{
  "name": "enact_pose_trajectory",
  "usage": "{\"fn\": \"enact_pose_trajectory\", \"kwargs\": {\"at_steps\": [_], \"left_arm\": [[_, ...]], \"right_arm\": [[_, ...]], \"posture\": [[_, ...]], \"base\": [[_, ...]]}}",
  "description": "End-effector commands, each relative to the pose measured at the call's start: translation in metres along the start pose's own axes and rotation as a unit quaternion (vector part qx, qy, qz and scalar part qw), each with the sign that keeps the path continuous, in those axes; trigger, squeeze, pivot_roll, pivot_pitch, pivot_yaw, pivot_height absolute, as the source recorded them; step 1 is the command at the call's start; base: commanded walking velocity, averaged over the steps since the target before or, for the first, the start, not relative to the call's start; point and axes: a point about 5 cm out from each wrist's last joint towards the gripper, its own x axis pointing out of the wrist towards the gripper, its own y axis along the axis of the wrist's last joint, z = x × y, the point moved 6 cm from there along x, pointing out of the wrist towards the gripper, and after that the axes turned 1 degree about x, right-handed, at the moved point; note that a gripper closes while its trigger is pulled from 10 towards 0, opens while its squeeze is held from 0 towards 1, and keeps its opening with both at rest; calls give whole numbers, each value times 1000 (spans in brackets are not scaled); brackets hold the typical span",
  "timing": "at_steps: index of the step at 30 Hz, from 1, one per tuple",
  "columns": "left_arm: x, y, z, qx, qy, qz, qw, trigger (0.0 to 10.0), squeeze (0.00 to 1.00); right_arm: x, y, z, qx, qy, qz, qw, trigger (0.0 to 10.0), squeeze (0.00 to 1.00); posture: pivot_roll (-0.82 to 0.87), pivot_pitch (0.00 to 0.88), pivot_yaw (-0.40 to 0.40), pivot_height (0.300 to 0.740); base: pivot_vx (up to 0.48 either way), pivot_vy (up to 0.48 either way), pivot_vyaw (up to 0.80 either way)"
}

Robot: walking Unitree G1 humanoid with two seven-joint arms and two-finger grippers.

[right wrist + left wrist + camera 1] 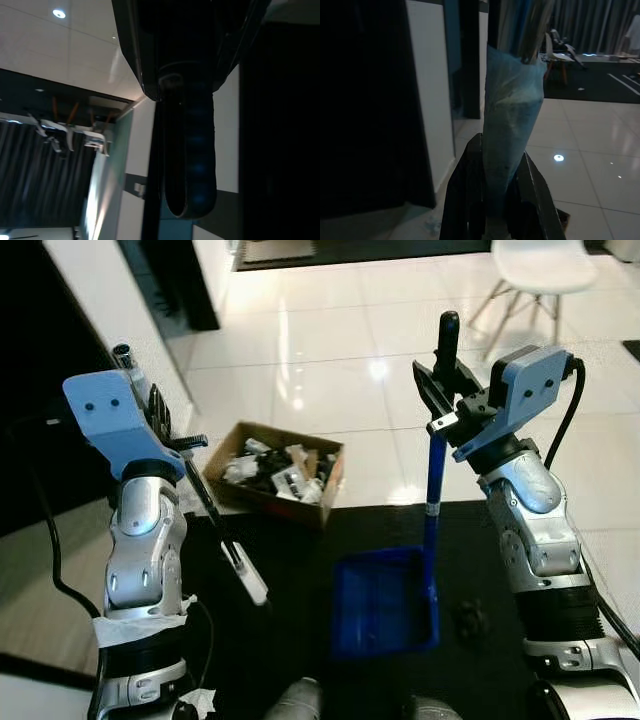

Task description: Sweep floor

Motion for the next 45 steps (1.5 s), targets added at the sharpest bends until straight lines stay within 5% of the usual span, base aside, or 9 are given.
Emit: {"fn": "enact_pose_trajectory", "kwargs": {"at_steps": [1, 45], "left_arm": [[0, 7, -3, 4, 2, 14, 1000, 10000, 0], [0, 7, -1, 3, 0, 15, 1000, 10000, 0]], "right_arm": [[2, 8, -1, -8, 1, 16, 1000, 10000, 0], [3, 8, -1, -12, 6, 16, 1000, 10000, 0]], "posture": [[46, 23, 35, 740], [44, 18, 31, 740]], "base": [[0, 0, 781], [0, 0, 780]]}}
